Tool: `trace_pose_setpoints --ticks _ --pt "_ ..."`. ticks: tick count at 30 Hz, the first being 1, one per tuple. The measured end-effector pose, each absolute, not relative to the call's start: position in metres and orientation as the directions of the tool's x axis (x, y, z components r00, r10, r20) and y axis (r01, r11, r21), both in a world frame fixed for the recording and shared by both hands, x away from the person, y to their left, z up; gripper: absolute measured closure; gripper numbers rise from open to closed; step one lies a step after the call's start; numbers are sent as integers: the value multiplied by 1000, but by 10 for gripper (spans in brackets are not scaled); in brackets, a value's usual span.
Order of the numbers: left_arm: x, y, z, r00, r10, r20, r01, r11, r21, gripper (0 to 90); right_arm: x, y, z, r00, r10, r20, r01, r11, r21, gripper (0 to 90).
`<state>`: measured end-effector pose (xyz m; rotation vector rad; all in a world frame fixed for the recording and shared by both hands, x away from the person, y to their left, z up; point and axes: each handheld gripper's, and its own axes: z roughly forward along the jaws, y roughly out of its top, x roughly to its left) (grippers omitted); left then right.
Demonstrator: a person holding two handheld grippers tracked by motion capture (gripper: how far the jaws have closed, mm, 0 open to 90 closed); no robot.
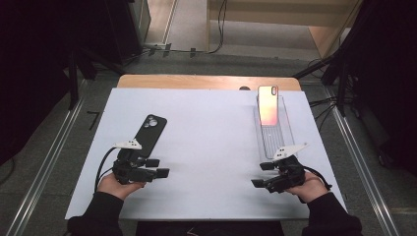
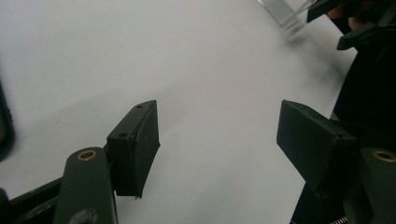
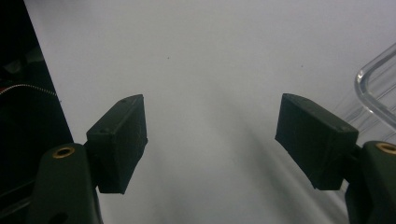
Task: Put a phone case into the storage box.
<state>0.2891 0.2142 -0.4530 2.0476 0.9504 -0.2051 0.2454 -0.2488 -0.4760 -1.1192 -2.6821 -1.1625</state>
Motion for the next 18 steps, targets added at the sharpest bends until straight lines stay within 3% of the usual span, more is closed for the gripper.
trace_pose_setpoints --ticks 18 --pt "330 225 -443 661 630 -408 686 -287 668 304 244 -251 -477 -737 615 280 624 461 631 230"
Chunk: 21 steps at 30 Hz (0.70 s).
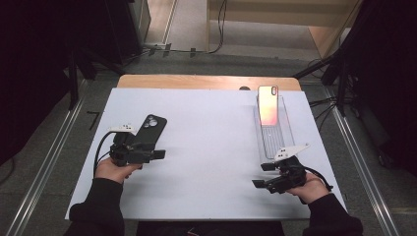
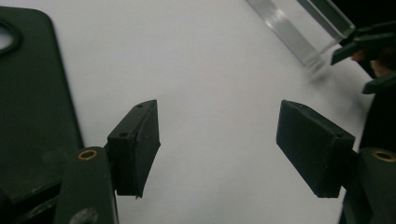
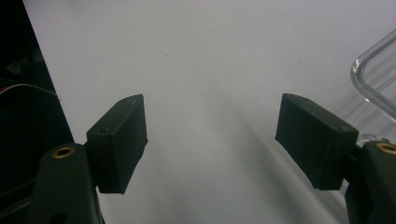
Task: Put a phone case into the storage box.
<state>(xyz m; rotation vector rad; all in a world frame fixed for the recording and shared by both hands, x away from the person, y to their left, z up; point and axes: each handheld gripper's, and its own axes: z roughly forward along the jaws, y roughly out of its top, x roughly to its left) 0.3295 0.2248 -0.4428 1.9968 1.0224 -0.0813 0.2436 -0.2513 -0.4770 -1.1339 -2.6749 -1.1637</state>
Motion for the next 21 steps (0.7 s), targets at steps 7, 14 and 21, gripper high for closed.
trace_pose_setpoints --ticks 7,14,21 --pt "354 235 -443 602 674 -429 719 -224 658 301 243 -252 -477 -736 617 278 624 459 632 230" --pt "374 239 -445 576 716 -396 723 -219 656 266 244 -252 -477 -736 616 280 624 457 634 230" --pt "393 243 -446 553 740 -383 738 -222 637 4 244 -251 -477 -737 615 281 624 458 634 230"
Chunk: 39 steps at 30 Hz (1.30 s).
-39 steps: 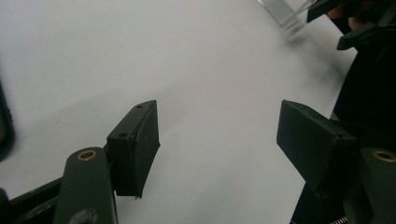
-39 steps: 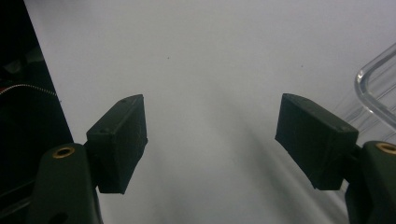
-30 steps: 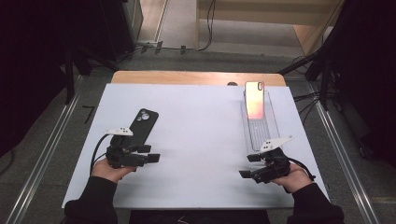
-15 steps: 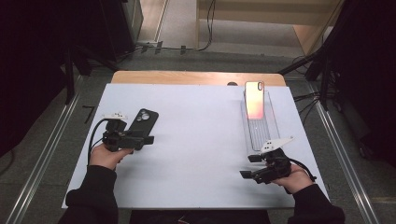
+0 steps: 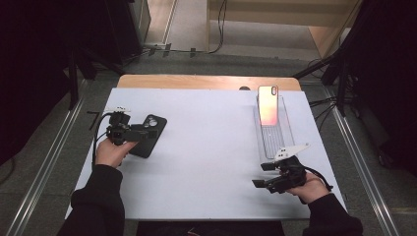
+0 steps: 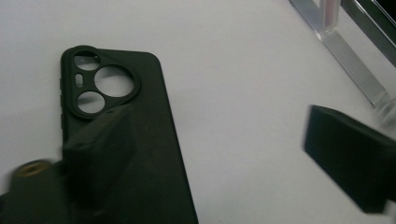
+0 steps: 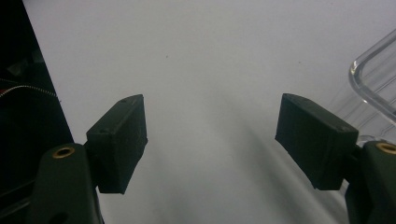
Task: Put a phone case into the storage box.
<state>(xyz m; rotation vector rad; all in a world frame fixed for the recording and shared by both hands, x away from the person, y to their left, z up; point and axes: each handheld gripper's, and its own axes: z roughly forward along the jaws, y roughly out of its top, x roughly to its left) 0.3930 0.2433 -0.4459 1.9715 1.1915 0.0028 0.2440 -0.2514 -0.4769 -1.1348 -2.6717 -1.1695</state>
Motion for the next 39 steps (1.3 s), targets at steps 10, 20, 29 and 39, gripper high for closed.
trace_pose_setpoints --ticks 10,20,29,39 --pt "410 241 -457 527 779 -340 747 -233 623 61 244 -251 -477 -737 615 280 625 461 630 230" --pt "418 242 -463 523 809 -266 730 -265 630 67 244 -251 -477 -737 615 281 624 460 631 230" --pt "421 240 -471 520 824 -226 741 -304 599 67 244 -250 -477 -737 614 282 625 461 630 229" --pt "419 240 -486 515 832 -204 757 -331 563 67 244 -250 -477 -739 612 281 623 463 630 229"
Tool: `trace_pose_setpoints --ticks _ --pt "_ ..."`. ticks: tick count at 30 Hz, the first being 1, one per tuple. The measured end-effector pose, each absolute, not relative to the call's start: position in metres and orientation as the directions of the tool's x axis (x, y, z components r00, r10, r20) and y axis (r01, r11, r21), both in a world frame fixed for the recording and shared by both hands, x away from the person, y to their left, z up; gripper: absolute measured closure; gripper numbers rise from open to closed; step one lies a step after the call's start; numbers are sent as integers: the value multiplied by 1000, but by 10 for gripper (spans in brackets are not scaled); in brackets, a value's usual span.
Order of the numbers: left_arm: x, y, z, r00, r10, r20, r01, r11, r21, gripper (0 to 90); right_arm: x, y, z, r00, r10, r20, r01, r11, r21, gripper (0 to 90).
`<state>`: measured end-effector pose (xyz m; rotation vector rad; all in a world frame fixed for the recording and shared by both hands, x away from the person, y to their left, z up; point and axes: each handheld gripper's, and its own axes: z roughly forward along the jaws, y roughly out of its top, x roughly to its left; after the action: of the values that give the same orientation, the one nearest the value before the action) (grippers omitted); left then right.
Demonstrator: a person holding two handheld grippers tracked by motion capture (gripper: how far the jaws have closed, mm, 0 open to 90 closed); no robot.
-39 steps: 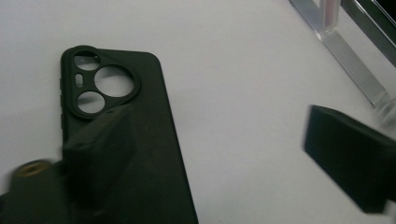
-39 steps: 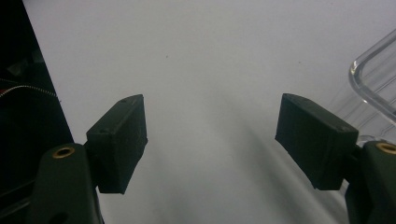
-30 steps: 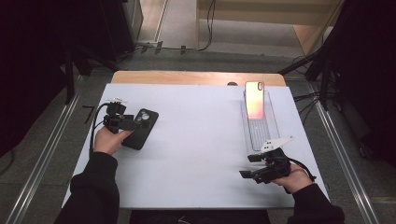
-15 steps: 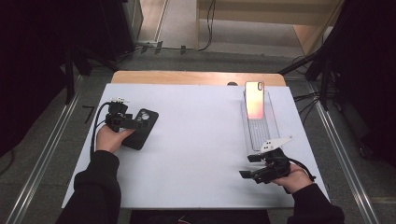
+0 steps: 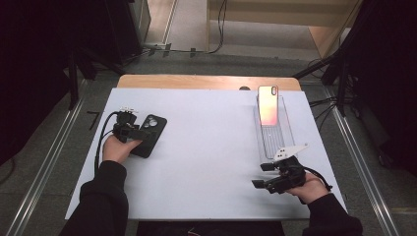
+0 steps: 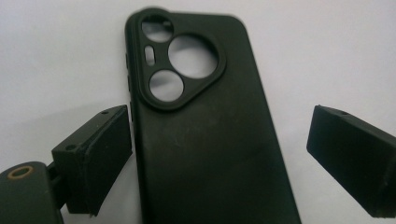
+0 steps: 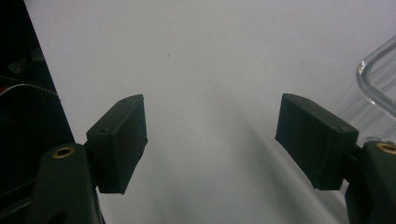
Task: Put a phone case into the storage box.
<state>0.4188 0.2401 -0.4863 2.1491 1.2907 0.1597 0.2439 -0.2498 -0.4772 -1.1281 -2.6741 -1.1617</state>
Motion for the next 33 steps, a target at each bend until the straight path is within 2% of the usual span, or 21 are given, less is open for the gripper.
trace_pose_setpoints --ticks 8,15,23,33 --pt "412 235 -491 518 843 -143 727 -346 594 67 244 -250 -477 -740 612 280 623 465 629 230" --pt "403 223 -496 514 858 -3 682 -407 607 90 244 -249 -477 -741 611 278 621 467 630 229" --pt "400 221 -498 494 870 11 675 -391 625 109 244 -249 -477 -743 609 277 619 469 630 229" --pt "401 223 -495 479 878 -15 692 -366 622 139 244 -248 -477 -749 604 270 610 471 637 230"
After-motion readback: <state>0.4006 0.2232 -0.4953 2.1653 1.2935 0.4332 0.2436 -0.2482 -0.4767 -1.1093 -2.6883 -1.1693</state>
